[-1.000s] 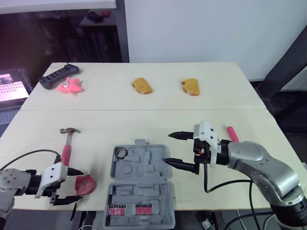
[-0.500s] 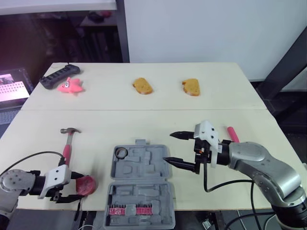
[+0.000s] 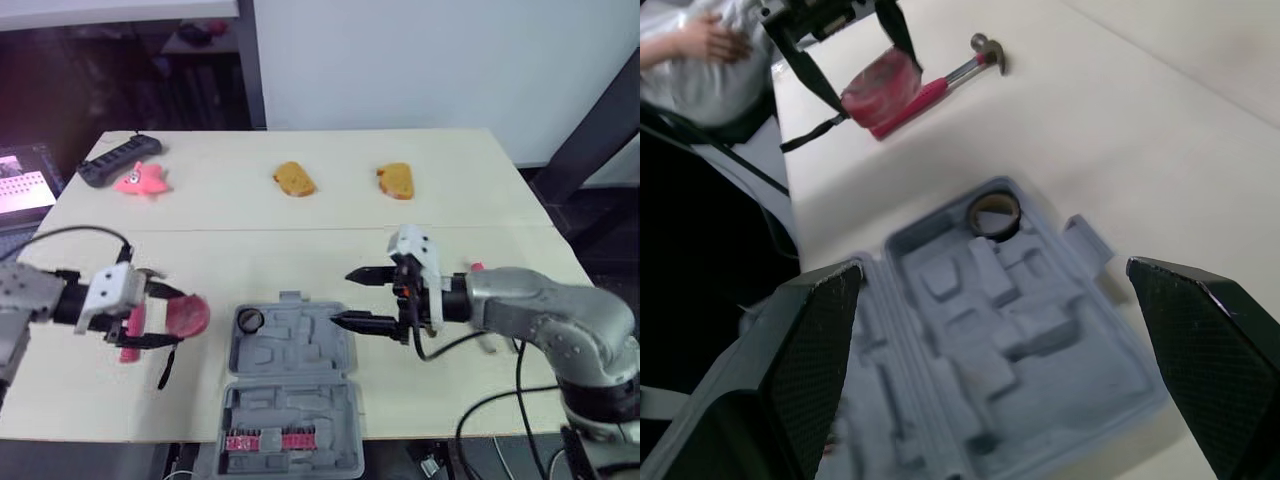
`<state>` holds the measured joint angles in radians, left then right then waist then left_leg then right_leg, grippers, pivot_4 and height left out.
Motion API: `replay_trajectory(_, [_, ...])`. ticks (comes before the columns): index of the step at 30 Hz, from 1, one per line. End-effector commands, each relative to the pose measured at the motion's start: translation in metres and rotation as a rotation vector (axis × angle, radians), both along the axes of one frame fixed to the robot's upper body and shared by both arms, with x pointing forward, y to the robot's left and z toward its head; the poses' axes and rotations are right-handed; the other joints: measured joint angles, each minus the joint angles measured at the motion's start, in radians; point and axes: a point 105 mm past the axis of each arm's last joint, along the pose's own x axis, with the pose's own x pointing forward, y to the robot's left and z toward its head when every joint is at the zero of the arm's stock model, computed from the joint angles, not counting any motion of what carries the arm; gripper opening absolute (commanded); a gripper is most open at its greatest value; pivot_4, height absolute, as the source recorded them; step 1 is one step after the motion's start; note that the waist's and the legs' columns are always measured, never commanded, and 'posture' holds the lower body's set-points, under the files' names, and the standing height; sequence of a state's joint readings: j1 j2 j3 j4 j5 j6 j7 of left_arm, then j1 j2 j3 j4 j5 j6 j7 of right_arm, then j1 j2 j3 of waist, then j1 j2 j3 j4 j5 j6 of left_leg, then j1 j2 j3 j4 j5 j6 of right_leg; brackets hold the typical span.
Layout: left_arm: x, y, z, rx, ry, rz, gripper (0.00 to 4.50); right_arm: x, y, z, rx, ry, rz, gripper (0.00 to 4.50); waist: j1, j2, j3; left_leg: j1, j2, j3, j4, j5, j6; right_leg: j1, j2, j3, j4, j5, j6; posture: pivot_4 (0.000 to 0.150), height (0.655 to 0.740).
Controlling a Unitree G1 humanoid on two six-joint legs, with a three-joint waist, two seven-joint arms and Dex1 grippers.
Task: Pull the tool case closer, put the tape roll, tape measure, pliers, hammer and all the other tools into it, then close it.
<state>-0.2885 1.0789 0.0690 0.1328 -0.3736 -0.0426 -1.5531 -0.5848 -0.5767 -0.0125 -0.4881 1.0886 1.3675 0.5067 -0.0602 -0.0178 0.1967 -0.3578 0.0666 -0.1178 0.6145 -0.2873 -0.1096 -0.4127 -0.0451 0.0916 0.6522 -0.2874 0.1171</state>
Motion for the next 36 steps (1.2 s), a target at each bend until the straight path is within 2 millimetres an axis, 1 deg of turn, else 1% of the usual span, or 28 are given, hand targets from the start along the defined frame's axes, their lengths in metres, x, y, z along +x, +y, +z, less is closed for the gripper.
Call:
replay_trajectory(1, [0.007, -0.025, 0.018, -0.011, -0.030, -0.066, 2.92, -0.011, 0.021, 0.002, 0.080, 0.283, 0.112, 4.50, -0.006, 0.001, 0.000, -0.001, 0.000, 0.000, 0.000, 0.000, 0.000, 0.000, 0.000, 0.000, 0.001, 0.000, 0.000, 0.150, 0.7400])
replay_trajectory(3, [0.008, -0.042, 0.020, -0.026, -0.043, -0.109, 2.92, -0.003, 0.033, 0.001, 0.139, 0.442, 0.043, 4.50, -0.010, 0.001, 0.000, -0.001, 0.000, 0.000, 0.000, 0.000, 0.000, -0.001, -0.001, 0.000, 0.001, 0.000, 0.000, 0.150, 0.7400])
replay_trajectory(5, [0.008, -0.056, 0.021, -0.038, -0.052, -0.136, 2.92, 0.001, 0.040, -0.005, 0.145, 0.529, 0.019, 4.50, -0.012, 0.001, 0.000, -0.003, 0.000, 0.000, 0.001, -0.001, 0.001, -0.001, -0.001, 0.000, -0.001, 0.000, 0.001, 0.150, 0.7400])
replay_trajectory(7, [0.007, -0.065, 0.021, -0.044, -0.049, -0.148, 2.92, 0.005, 0.051, -0.004, 0.187, 0.559, 0.011, 4.50, -0.015, 0.000, 0.000, -0.005, 0.000, 0.000, 0.001, -0.001, 0.002, -0.003, -0.001, 0.000, 0.000, 0.000, 0.001, 0.150, 0.7400])
replay_trajectory(9, [0.007, -0.072, 0.018, -0.052, -0.046, -0.157, 2.92, 0.010, 0.062, 0.001, 0.253, 0.577, -0.012, 4.50, -0.027, 0.000, 0.000, -0.014, 0.000, -0.001, 0.002, -0.001, 0.002, -0.015, 0.001, 0.000, 0.005, 0.000, 0.001, 0.150, 0.7400])
replay_trajectory(11, [0.006, -0.081, 0.016, -0.079, -0.046, -0.155, 2.92, 0.011, 0.066, 0.000, 0.265, 0.586, -0.030, 4.50, -0.036, 0.001, 0.000, -0.016, 0.000, -0.001, 0.004, 0.000, 0.001, -0.019, 0.001, 0.000, 0.011, -0.001, 0.001, 0.150, 0.7400])
replay_trajectory(16, [-0.001, -0.090, 0.008, -0.100, -0.036, -0.163, 2.92, 0.010, 0.076, -0.009, 0.274, 0.620, -0.101, 4.50, -0.039, 0.001, 0.000, -0.016, 0.000, -0.002, 0.009, 0.000, 0.001, -0.018, 0.001, 0.000, 0.013, 0.000, 0.001, 0.150, 0.7400])
replay_trajectory(18, [-0.003, -0.091, 0.007, -0.107, -0.033, -0.163, 2.92, 0.010, 0.077, -0.012, 0.272, 0.626, -0.131, 4.50, -0.038, 0.002, 0.001, -0.016, 0.000, -0.002, 0.009, 0.000, 0.001, -0.017, 0.001, 0.000, 0.014, 0.000, 0.001, 0.150, 0.7400])
replay_trajectory(25, [-0.002, -0.094, 0.009, -0.123, -0.041, -0.157, 2.92, 0.011, 0.077, -0.012, 0.289, 0.629, -0.173, 4.50, -0.036, 0.002, 0.001, -0.017, 0.000, -0.003, 0.012, 0.000, 0.001, -0.017, 0.002, 0.000, 0.015, 0.000, 0.001, 0.150, 0.7400])
replay_trajectory(26, [-0.002, -0.094, 0.009, -0.124, -0.041, -0.158, 2.92, 0.011, 0.077, -0.012, 0.289, 0.629, -0.174, 3.98, -0.036, 0.002, 0.001, -0.017, 0.000, -0.003, 0.012, 0.000, 0.001, -0.017, 0.002, 0.000, 0.015, 0.000, 0.001, 0.150, 0.7400])
replay_trajectory(27, [-0.002, -0.094, 0.009, -0.124, -0.041, -0.158, 2.92, 0.011, 0.077, -0.012, 0.290, 0.629, -0.174, 3.71, -0.036, 0.002, 0.001, -0.017, 0.000, -0.003, 0.012, 0.000, 0.001, -0.017, 0.002, 0.000, 0.015, 0.000, 0.001, 0.150, 0.7400])
replay_trajectory(30, [-0.002, -0.095, 0.009, -0.124, -0.041, -0.158, 2.92, 0.011, 0.076, -0.012, 0.290, 0.628, -0.174, 2.29, -0.037, 0.002, 0.001, -0.017, 0.000, -0.003, 0.012, 0.000, 0.001, -0.017, 0.002, 0.000, 0.015, 0.000, 0.001, 0.150, 0.7400])
replay_trajectory(31, [-0.002, -0.095, 0.009, -0.125, -0.041, -0.156, 2.92, 0.010, 0.077, -0.012, 0.291, 0.628, -0.171, 1.94, -0.037, 0.002, 0.001, -0.017, 0.000, -0.003, 0.012, 0.000, 0.001, -0.017, 0.002, 0.000, 0.015, 0.000, 0.001, 0.150, 0.7400])
replay_trajectory(34, [-0.001, -0.096, 0.009, -0.131, -0.043, -0.153, 2.92, 0.008, 0.078, -0.011, 0.291, 0.625, -0.149, 0.61, -0.037, 0.002, 0.001, -0.017, 0.000, -0.003, 0.012, 0.000, 0.001, -0.017, 0.002, 0.000, 0.015, 0.000, 0.001, 0.150, 0.7400])
replay_trajectory(35, [-0.001, -0.097, 0.010, -0.134, -0.045, -0.153, 2.92, 0.007, 0.078, -0.011, 0.292, 0.627, -0.148, 0.47, -0.037, 0.002, 0.001, -0.017, 0.000, -0.003, 0.012, 0.000, 0.001, -0.017, 0.002, 0.000, 0.015, 0.000, 0.001, 0.150, 0.7400])
replay_trajectory(36, [0.000, -0.098, 0.010, -0.138, -0.048, -0.151, 2.92, 0.007, 0.078, -0.012, 0.292, 0.628, -0.149, 0.47, -0.037, 0.002, 0.001, -0.017, 0.000, -0.003, 0.012, 0.000, 0.001, -0.017, 0.002, 0.000, 0.015, 0.000, 0.001, 0.150, 0.7400])
